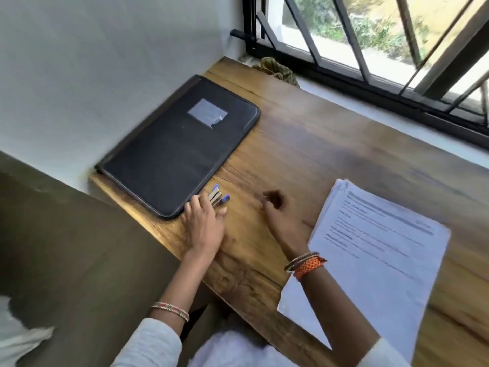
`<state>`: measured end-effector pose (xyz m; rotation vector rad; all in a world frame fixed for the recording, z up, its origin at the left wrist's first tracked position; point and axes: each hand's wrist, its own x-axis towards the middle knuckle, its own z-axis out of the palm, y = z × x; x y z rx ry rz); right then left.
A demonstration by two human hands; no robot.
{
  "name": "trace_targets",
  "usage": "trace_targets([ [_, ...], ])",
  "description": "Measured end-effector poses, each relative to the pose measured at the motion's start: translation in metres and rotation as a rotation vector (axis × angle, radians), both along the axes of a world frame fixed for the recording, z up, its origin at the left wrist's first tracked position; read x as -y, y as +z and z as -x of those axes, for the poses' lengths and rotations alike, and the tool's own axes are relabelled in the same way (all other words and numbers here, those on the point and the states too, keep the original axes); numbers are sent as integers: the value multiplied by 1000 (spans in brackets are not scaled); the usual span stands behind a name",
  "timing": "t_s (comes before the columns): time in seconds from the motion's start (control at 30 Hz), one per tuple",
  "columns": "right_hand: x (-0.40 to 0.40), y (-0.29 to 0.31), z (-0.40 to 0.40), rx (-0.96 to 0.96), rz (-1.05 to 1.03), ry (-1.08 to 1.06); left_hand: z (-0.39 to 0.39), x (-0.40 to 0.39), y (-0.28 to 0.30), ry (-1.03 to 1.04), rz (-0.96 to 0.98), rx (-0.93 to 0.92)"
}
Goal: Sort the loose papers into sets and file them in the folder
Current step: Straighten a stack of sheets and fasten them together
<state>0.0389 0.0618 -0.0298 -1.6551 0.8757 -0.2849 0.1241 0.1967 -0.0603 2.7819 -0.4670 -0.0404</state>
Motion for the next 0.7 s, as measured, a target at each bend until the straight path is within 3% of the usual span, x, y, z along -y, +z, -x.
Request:
trace_targets([
  [0.1, -8, -12, -7, -2, -166, 34, -4, 14, 12, -72, 306, -172],
  [0.2, 6, -8, 1, 100, -258, 32, 24, 49, 35, -203, 671, -638],
  [0.27, 28, 1, 17, 162, -222, -58, 48, 77, 45, -369, 733, -677],
  [0.33, 57, 11, 40, 206, -160, -218, 66, 103, 52, -504, 714, -564],
  [0.4, 89, 21, 66, 197, -103, -409, 74, 128, 54, -513, 629, -459],
  [0.47, 122, 25, 91, 61, 118, -491, 74, 152, 48, -497, 376, -368],
  [0.57, 155, 13, 112, -221, 411, -276, 70, 181, 34, -492, 23, -289],
  [0.7, 154, -9, 116, -447, 623, -9, 79, 202, 24, -477, 13, -354],
])
